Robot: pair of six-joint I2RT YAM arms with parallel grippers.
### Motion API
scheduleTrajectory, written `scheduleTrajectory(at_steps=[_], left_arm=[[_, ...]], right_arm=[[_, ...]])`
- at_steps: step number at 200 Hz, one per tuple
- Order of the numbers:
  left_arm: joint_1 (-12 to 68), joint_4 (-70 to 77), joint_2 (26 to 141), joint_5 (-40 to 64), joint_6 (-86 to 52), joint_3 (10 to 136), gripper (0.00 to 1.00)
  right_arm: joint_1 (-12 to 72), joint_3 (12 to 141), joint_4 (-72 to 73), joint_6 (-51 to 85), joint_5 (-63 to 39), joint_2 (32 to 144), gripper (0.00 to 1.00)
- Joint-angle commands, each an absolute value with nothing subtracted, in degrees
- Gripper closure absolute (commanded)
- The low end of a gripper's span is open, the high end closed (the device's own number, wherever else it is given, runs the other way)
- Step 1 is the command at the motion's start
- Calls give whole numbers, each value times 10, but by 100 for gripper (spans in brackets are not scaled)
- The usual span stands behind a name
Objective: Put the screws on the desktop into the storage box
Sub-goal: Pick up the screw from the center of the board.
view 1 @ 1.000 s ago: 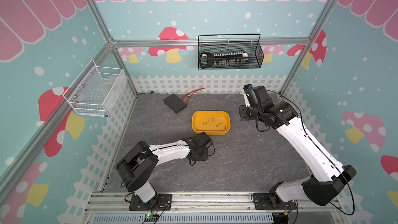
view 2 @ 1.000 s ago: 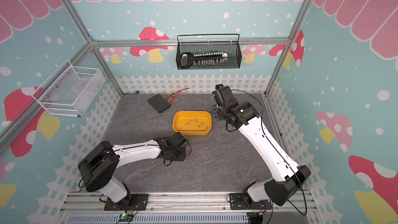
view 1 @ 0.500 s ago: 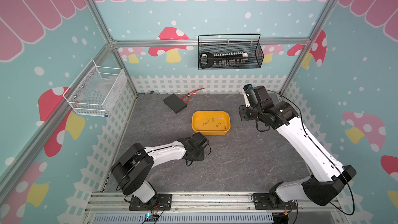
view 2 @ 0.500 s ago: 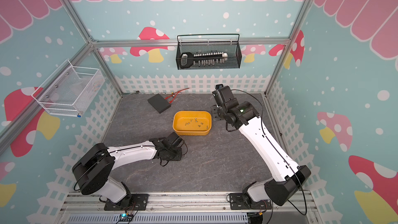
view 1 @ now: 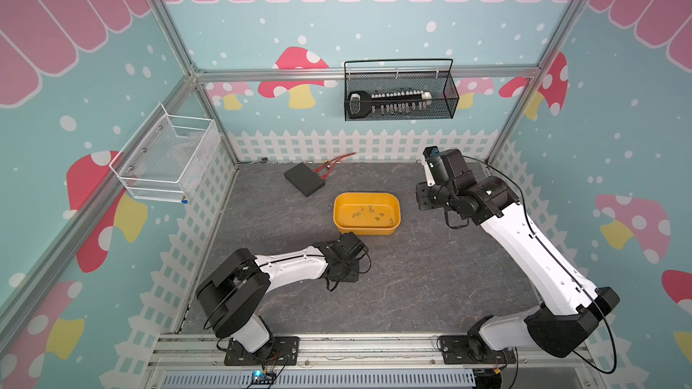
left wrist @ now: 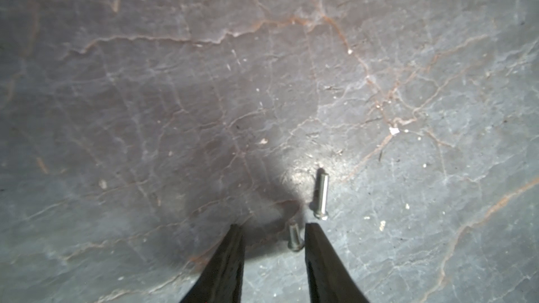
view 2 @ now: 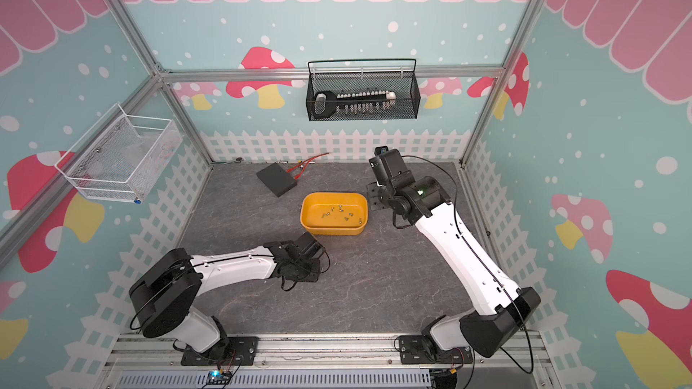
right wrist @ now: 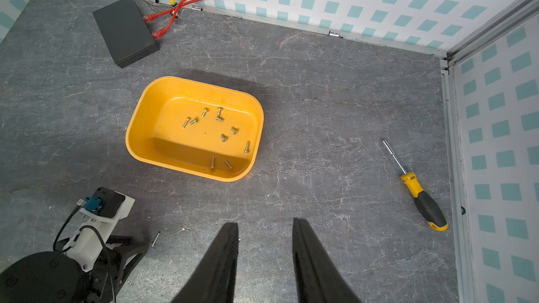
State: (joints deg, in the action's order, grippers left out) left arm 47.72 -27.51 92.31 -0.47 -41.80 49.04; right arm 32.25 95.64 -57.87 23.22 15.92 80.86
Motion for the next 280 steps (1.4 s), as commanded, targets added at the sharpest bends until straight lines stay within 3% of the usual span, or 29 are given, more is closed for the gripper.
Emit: scheduleTrajectory(at_steps=[1,159,223,280], left_arm=[[482,-288,935,-10,-424,490,62],[505,-293,940,-15,-429,483,62],[495,-293,950,-32,-425,481,75],[495,-296,969,-29,-418,494,79]], right_arm=[[322,957,-581,238,166,800,63],[323,956,-581,240,159,801,63],[322,952,-581,239,159,797,63],[322,954,-581,238,160,800,63]])
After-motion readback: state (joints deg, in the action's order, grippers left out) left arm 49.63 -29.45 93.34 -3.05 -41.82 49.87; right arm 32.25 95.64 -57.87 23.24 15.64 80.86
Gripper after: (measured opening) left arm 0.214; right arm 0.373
